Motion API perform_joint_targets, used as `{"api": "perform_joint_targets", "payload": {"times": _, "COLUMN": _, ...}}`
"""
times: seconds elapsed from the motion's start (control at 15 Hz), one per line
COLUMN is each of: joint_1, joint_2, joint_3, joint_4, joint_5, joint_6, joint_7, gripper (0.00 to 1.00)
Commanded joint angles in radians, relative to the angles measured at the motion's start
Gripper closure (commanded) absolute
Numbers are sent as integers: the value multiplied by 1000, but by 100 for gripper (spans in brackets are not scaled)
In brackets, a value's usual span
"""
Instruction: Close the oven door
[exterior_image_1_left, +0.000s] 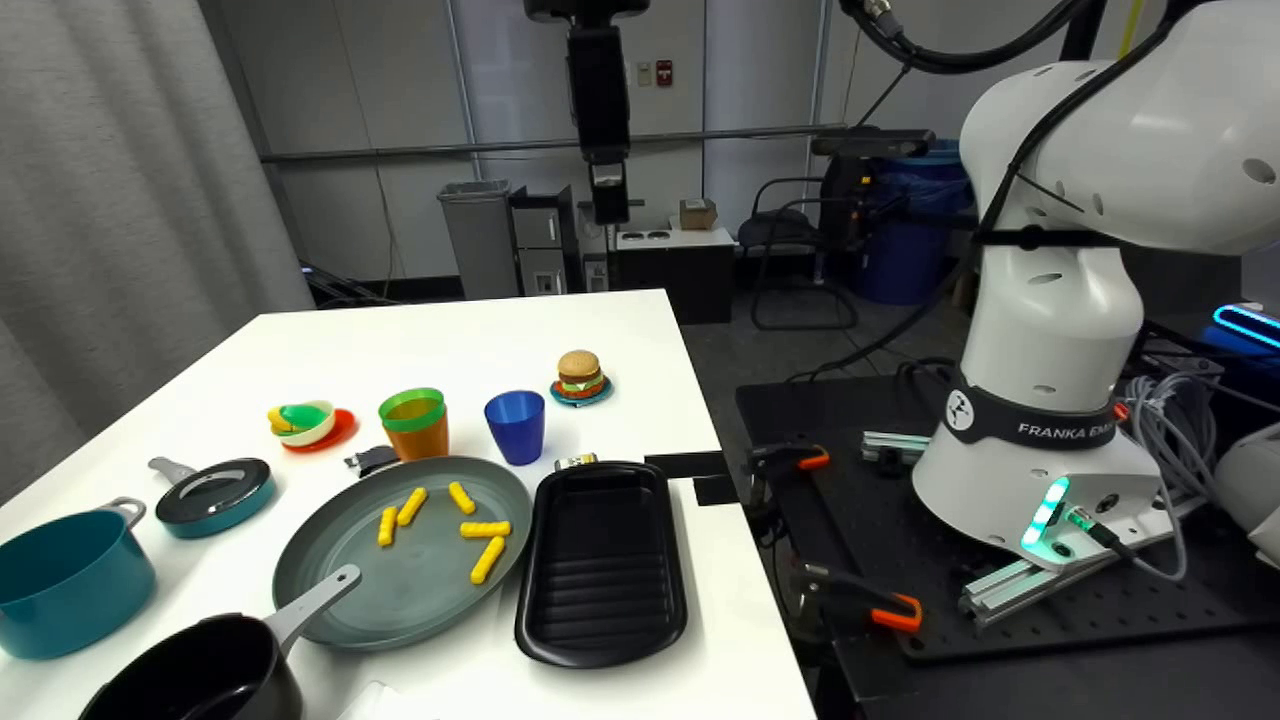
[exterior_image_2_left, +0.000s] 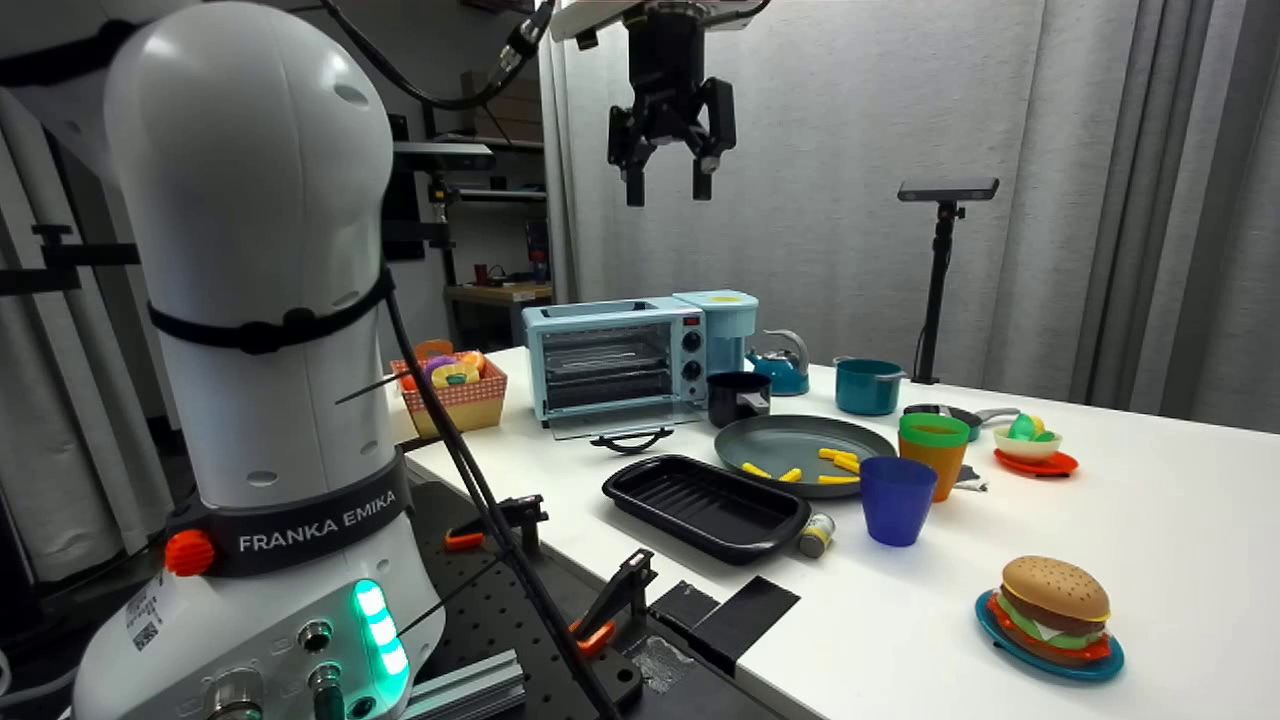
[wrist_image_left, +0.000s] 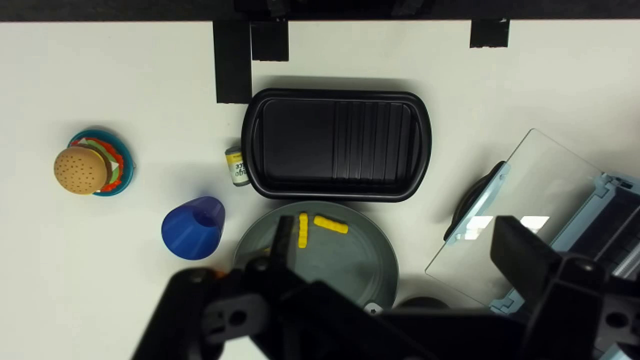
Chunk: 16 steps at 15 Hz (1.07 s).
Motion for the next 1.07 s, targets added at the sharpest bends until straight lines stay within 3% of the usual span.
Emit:
{"api": "perform_joint_targets", "payload": {"times": 0.0, "joint_1": 3, "joint_2": 0, "joint_3": -3, "joint_4": 2, "joint_5": -1, "joint_6": -2, "joint_7": 2, "gripper": 0}}
{"api": "perform_joint_targets", "payload": {"times": 1.0, "joint_1": 25, "joint_2": 123, "joint_3": 9, "joint_4": -26, "joint_5": 16, "joint_6": 104, "joint_7": -5, "gripper": 0}}
